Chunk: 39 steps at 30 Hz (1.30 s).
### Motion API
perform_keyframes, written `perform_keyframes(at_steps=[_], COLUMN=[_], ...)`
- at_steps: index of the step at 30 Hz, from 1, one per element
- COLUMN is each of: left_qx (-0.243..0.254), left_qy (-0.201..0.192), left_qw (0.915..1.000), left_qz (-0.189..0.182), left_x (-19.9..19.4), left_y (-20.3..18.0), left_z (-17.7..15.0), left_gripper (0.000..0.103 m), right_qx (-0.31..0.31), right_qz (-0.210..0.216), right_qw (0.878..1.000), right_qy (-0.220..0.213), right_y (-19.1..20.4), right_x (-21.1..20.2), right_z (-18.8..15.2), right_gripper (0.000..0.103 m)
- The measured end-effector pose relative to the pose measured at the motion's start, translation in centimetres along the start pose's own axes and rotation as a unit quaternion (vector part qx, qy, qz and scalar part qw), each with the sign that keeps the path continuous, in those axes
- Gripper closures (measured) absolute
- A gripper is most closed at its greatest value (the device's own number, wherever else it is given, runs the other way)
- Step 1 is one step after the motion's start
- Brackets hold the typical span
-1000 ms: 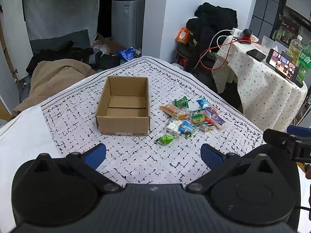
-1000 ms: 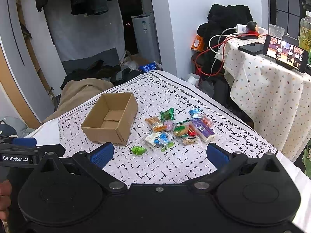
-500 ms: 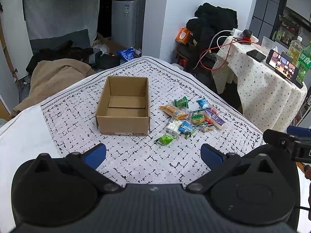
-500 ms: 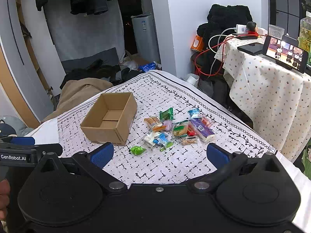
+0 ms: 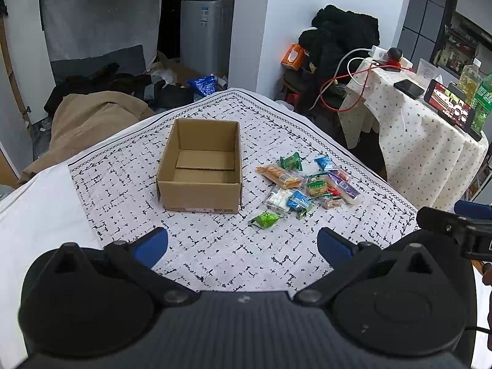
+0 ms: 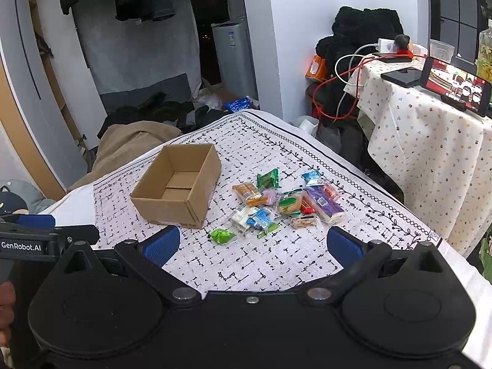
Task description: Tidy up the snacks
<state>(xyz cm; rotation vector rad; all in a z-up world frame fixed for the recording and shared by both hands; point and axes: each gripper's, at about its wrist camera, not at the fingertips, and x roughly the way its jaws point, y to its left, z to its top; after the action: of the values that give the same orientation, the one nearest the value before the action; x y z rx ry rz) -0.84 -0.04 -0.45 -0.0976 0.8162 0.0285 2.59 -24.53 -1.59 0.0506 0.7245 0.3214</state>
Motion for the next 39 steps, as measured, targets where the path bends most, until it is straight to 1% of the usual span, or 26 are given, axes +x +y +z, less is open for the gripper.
perform_keyframes(at_steps=[11,20,28,39], left_qx=[-0.005,-0.008,-0.015,-0.029], left_qy=[0.001,0.006,0.019,0.039], left_qw=[1.0000,0.9999,0.9996,0.9987], left_qz=[0.004,0.008,0.014,0.017], left_x=[0.0,0.5,2.3,5.8], left_y=[0.5,1.0,1.0,0.5], left_z=[-0.1,0.0,0.0,0.5], left_gripper=[0.000,0.000,0.000,0.000], right_qx=[-0.002,-0.009,0.001,0.026], right_qz=[0.005,0.009,0.003,-0.001], right_qw=[1.000,1.000,1.000,0.999], right_qy=[0.003,0.013,0.025,0.045], right_y=[0.3,0.5,-0.5,-3.1], right_x=[0.3,1.6,3.6,7.5], right_z=[0.0,0.1,0.2,0.5], right_gripper=[0.000,0.000,0.000,0.000])
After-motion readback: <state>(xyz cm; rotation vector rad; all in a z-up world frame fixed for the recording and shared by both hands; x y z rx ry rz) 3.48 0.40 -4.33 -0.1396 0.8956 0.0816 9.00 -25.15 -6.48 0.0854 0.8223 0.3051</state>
